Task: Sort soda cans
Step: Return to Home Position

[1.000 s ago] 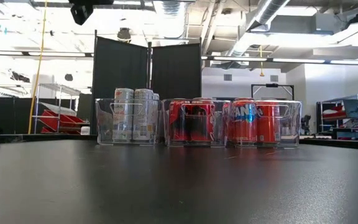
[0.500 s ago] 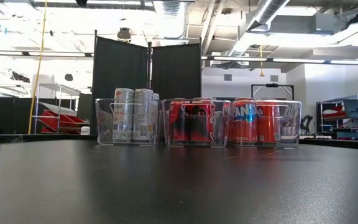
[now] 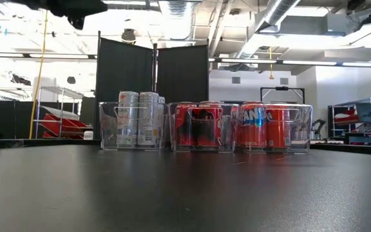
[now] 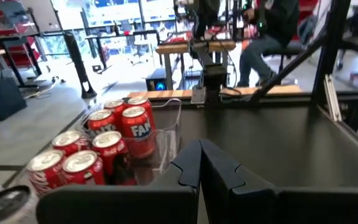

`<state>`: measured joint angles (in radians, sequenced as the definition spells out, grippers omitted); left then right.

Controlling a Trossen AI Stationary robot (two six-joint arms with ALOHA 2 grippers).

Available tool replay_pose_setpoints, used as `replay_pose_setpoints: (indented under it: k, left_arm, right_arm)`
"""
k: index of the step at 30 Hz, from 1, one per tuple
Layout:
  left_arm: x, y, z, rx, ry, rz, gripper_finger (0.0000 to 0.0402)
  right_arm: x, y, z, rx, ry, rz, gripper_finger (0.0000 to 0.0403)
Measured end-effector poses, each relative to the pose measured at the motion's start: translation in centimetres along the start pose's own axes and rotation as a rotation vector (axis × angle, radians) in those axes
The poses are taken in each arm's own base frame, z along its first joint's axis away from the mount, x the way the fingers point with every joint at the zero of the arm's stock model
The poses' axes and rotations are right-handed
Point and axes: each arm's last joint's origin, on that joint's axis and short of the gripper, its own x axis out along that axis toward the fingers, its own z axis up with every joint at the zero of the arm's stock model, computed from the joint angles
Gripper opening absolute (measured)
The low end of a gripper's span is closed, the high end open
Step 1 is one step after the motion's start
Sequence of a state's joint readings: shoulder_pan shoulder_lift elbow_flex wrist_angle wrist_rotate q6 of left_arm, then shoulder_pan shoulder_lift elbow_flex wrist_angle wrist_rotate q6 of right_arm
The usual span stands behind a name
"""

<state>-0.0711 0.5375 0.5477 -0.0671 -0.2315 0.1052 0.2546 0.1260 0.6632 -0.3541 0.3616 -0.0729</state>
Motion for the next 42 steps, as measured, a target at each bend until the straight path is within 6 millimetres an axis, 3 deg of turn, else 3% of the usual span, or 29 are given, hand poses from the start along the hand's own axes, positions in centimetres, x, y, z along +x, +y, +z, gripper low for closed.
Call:
replay_pose_setpoints:
  k: [7, 13, 21, 29, 42]
  left_arm:
    - [-0.2, -0.4, -2.8, -0.017, 0.005, -0.046, 0.0000]
    - [0.1, -0.7, -4.3, -0.034, -0.016, -0.087, 0.0000]
    - [0.3, -1.0, -5.9, -0.034, 0.023, -0.101, 0.0000]
    - [0.4, -1.6, -8.1, -0.093, -0.005, -0.204, 0.0000]
    - [0.4, -1.6, -8.4, -0.044, 0.003, -0.202, 0.0000]
  right_arm:
    - [0.4, 0.4, -3.8, 0.028, 0.038, 0.005, 0.0000]
    - [1.4, 1.0, -6.1, -0.005, -0.048, 0.006, 0.0000]
    - [2.3, 1.6, -9.1, -0.088, -0.003, 0.039, 0.0000]
    - [2.7, 1.9, -10.8, -0.100, 0.007, 0.045, 0.0000]
    - [3.2, 1.7, -12.4, -0.096, -0.044, -0.017, 0.0000]
